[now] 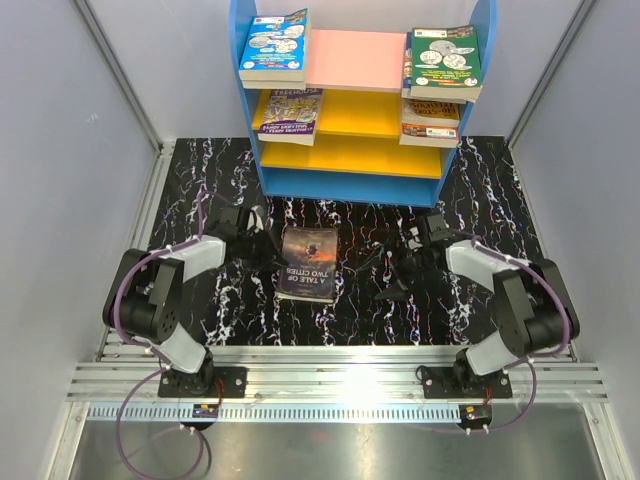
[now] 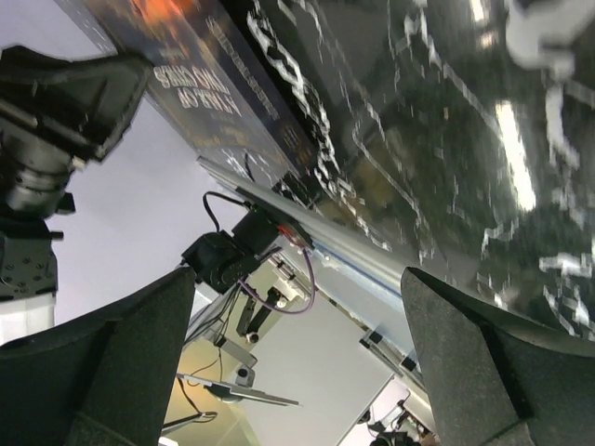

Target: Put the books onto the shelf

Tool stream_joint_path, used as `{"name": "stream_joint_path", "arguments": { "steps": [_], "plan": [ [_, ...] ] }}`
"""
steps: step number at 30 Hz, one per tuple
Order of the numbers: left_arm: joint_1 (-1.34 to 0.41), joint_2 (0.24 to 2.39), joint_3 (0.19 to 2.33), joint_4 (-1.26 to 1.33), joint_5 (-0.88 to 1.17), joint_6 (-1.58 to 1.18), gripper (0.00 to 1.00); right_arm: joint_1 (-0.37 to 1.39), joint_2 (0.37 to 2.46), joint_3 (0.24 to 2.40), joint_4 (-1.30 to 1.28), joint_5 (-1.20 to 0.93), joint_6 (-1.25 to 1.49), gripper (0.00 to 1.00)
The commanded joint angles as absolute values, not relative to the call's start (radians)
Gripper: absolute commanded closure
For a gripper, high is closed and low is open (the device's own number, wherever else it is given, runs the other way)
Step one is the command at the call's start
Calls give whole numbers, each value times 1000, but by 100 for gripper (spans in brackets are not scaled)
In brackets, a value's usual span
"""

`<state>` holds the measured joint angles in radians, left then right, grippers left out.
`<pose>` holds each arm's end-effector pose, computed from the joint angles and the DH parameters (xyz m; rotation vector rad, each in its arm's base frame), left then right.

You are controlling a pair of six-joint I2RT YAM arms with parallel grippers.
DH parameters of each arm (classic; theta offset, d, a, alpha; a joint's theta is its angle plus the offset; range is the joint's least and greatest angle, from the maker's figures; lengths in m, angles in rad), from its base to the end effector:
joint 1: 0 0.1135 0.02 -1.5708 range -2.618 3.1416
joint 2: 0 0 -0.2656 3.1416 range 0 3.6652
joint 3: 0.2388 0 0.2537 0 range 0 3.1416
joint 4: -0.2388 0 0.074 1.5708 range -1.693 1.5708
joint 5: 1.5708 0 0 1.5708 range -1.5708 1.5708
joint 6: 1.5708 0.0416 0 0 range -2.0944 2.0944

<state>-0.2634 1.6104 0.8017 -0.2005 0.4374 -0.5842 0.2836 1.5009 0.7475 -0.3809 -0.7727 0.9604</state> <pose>0.2885 -0.0961 0.1475 -0.2583 2.6715 -0.8603 0.2474 0.1024 0.1595 -0.6794 -2.6781 -1.2653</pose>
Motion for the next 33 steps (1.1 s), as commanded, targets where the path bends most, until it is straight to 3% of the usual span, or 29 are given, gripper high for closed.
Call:
{"name": "stream_joint_path", "arguments": {
  "steps": [1,13,23,27,30,31,33],
  "plan": [
    [-276,1543,762,-134,619,-673,100,293,1587,753,-189,-804,954,0],
    [-278,1392,653,-12,726,-825,100,388,1904,894,46,-811,992,0],
    [-261,1373,482,495,831,-1192,100,416,1919,813,103,-839,991,0],
    [-256,1390,460,562,856,-1252,100,417,1933,785,158,-868,1019,2],
    [-258,1393,469,499,850,-1201,100,416,1925,773,196,-891,1045,11],
    [-261,1391,472,479,848,-1181,100,419,1921,770,204,-897,1051,24],
    [-268,1384,506,358,827,-1096,100,423,1899,770,219,-914,1063,37]
  ]
}}
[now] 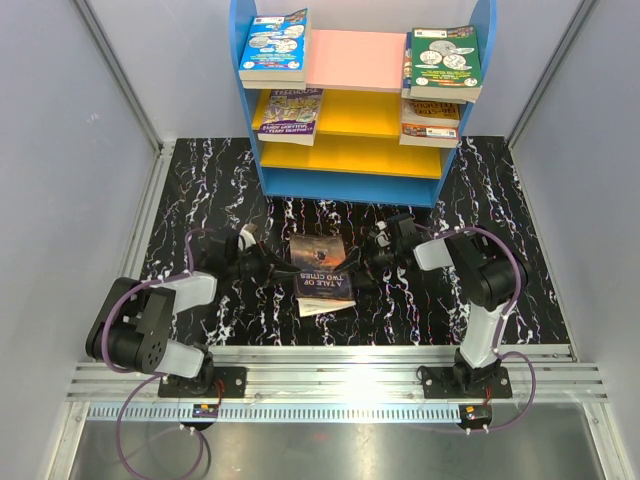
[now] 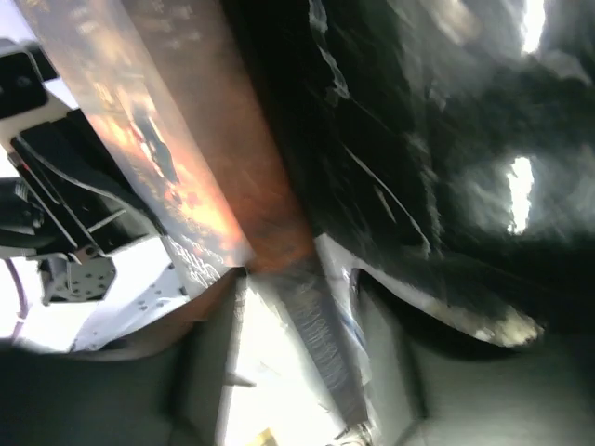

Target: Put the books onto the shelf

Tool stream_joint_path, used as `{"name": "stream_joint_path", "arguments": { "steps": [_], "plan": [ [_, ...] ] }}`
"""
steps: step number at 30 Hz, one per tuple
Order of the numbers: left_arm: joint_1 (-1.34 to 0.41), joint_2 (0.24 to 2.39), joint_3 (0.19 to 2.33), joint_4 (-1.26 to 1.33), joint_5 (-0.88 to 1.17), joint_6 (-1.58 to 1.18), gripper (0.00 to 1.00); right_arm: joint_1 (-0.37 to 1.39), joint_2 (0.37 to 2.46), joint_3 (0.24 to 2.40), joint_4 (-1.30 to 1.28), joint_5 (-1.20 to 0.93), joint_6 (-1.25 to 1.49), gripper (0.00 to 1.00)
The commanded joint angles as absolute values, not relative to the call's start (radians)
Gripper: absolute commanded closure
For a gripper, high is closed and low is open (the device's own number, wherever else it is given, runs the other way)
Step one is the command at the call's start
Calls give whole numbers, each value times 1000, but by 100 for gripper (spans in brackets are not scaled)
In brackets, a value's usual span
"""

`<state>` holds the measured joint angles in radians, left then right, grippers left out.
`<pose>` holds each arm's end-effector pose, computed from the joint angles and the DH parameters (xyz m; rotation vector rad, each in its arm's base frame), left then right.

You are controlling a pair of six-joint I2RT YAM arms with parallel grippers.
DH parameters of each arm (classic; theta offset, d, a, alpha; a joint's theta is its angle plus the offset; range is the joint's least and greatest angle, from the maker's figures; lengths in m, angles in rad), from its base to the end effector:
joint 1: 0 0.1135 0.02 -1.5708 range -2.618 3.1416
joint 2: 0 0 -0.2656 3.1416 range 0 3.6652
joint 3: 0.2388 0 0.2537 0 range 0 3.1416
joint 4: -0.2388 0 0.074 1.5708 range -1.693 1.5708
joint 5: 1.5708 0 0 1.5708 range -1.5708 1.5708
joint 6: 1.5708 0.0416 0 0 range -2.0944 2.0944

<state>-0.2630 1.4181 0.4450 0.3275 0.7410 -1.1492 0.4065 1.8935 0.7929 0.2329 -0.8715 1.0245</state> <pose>0.2356 -0.0925 0.1430 -0.6234 2.4237 -1.5212 0.2947 0.1615 0.0960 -0.3724 -2.6452 -1.5589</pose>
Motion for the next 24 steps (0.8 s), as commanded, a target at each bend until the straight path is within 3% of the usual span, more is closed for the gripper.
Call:
{"name": "stream_joint_path", "arguments": {
  "steps": [1,4,5,8,11,14,17,19,24],
  "plan": [
    [-281,1381,550,303,816,-1057,100,425,1893,770,233,-920,1075,47],
    [-313,1374,630,105,772,-937,100,430,1864,766,262,-949,1098,62],
    [-321,1374,646,48,764,-921,100,433,1859,764,287,-957,1117,75],
    [-347,1376,695,-38,721,-859,100,436,1823,752,299,-976,1137,100],
    [-385,1364,787,-225,601,-752,94,436,1775,726,298,-974,1147,100],
    [-439,1342,915,-454,455,-664,49,436,1734,693,298,-973,1161,100],
    [-468,1313,1024,-612,252,-574,24,436,1668,667,284,-966,1169,100],
    [-486,1298,1113,-725,165,-543,16,437,1646,657,252,-959,1164,100],
    [-700,1296,1360,-926,-188,-402,14,436,1577,664,114,-934,1134,100]
  ]
}}
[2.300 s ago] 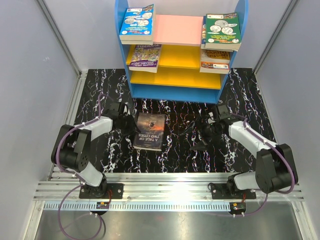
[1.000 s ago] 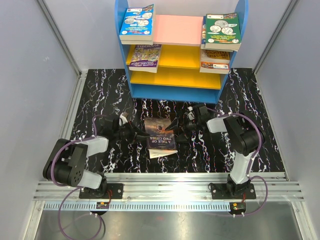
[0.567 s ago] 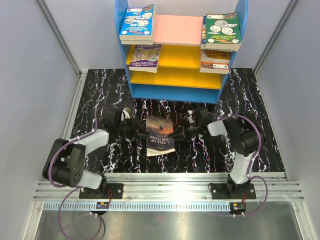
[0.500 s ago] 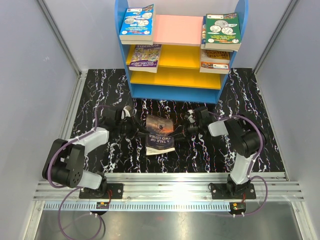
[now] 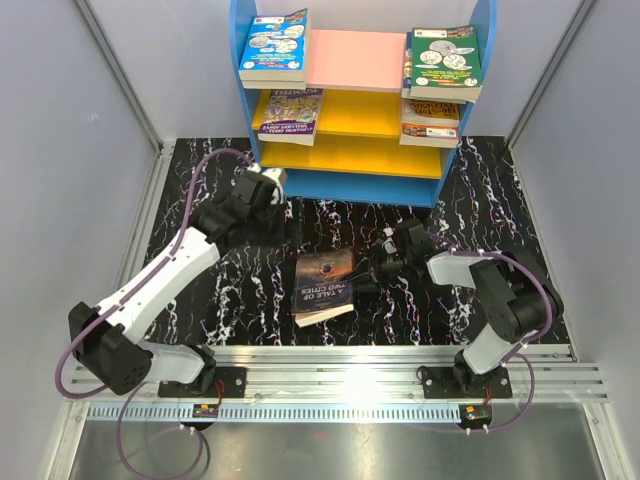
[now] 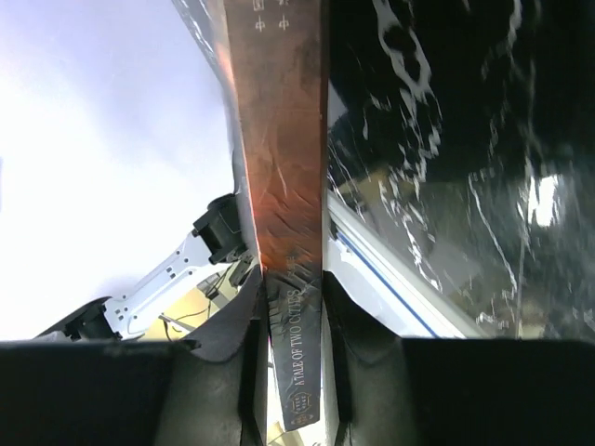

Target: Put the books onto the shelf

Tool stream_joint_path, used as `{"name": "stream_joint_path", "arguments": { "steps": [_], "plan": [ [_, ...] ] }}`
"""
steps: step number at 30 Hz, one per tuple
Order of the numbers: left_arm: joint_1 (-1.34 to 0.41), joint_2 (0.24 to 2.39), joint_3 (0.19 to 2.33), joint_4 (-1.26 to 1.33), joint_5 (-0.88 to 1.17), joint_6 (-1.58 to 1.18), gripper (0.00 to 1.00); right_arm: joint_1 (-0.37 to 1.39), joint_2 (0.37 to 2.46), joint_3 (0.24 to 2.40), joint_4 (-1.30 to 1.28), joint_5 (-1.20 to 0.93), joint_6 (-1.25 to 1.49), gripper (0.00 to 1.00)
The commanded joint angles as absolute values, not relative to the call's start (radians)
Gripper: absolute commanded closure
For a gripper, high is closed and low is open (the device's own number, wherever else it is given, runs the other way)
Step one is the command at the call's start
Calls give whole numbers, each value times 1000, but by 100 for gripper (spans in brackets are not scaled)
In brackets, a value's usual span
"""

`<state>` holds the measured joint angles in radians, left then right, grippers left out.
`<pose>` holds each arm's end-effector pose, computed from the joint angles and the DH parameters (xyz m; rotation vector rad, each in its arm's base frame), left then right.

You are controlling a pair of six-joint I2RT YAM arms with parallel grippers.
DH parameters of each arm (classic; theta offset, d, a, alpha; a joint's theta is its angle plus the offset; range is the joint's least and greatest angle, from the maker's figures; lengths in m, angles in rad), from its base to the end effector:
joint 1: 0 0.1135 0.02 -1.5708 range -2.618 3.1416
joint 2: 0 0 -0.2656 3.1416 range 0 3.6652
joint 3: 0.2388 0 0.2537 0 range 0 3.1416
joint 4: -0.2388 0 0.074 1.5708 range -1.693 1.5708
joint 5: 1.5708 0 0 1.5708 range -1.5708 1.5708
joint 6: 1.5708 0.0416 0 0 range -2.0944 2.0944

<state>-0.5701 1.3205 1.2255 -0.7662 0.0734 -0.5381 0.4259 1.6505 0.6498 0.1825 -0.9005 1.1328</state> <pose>0.2345 -0.1540 0.3196 0.0745 2.5154 -0.5691 0.2533 0.1507 0.1303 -0.4260 -2.5624 -1.5858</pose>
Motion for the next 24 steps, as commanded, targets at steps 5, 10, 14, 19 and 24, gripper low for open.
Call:
{"name": "stream_joint_path", "arguments": {
  "steps": [5,10,14,19,24],
  "plan": [
    [-997,1402,1569,-1020,-404,-344,14,436,1519,715,-101,-917,1074,100],
    [-1316,1593,1677,-1055,-561,-336,14,436,1486,747,-199,-917,1045,100],
    [-1422,1752,1739,-1130,-626,-370,14,436,1457,753,-232,-920,1043,100],
    [-1479,1864,1772,-1187,-670,-403,14,436,1416,747,-281,-927,1032,100],
    [-1480,1930,1760,-1230,-718,-451,14,434,1359,727,-321,-928,1020,100]
  ]
}}
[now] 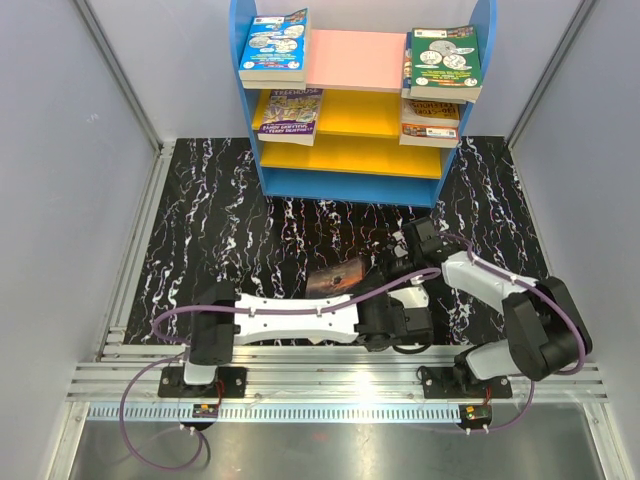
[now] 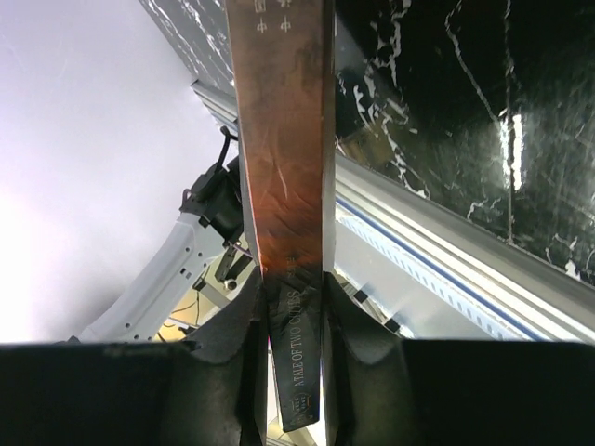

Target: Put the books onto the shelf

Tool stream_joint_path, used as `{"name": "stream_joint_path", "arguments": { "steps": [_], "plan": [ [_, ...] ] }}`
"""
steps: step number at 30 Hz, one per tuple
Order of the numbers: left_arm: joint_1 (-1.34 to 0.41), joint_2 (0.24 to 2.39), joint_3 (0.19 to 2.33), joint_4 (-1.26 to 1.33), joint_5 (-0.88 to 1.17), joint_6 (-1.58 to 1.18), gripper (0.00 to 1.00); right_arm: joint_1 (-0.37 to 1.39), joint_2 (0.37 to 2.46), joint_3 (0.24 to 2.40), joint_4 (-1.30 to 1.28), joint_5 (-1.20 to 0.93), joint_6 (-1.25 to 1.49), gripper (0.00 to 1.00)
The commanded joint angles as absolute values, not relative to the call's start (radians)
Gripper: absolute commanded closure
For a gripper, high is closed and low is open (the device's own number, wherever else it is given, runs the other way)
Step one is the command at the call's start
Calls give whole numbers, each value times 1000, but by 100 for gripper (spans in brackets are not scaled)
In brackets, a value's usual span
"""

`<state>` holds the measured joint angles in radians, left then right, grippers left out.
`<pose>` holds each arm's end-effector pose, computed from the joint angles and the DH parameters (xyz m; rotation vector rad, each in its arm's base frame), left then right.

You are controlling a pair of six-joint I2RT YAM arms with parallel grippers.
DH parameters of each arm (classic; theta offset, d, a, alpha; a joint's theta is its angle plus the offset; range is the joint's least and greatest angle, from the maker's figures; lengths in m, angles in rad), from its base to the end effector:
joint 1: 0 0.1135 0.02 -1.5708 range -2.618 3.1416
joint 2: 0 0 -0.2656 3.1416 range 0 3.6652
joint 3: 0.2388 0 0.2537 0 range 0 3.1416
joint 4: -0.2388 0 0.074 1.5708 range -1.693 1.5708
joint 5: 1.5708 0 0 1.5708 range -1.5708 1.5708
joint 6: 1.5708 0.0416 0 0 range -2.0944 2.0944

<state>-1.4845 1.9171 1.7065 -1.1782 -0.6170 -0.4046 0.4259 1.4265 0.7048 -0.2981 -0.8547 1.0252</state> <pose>0.0570 -0.3798 0.2643 1.2347 2.2027 0.2848 0.2234 0.1358 0.1722 -0.4512 -2.6031 -1.3843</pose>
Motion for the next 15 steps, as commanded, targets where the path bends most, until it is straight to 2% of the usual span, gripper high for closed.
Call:
{"name": "stream_joint_path", "arguments": {
  "steps": [1,4,6,7,8,10,11,12,15],
  "plan": [
    [-1479,1940,1759,-1235,-724,-454,14,436,1347,723,-322,-930,1020,100],
    [-1480,1973,1747,-1229,-727,-443,16,436,1328,701,-324,-945,1029,100],
    [-1480,1980,1729,-1207,-718,-427,25,434,1307,693,-331,-956,1034,100],
    [-1477,1980,1721,-1180,-709,-414,32,436,1296,693,-339,-957,1032,100],
    [-1477,1982,1717,-1169,-694,-413,48,436,1289,692,-345,-962,1032,100],
    [-1477,1980,1706,-1143,-674,-403,66,436,1266,690,-365,-969,1031,100],
    [-1474,1980,1707,-1140,-667,-403,87,436,1261,690,-377,-974,1029,100],
    [-1474,1980,1709,-1137,-666,-405,97,436,1252,690,-396,-974,1026,100],
    [-1474,1953,1710,-1132,-667,-417,100,436,1221,698,-431,-970,1028,100]
  ]
}}
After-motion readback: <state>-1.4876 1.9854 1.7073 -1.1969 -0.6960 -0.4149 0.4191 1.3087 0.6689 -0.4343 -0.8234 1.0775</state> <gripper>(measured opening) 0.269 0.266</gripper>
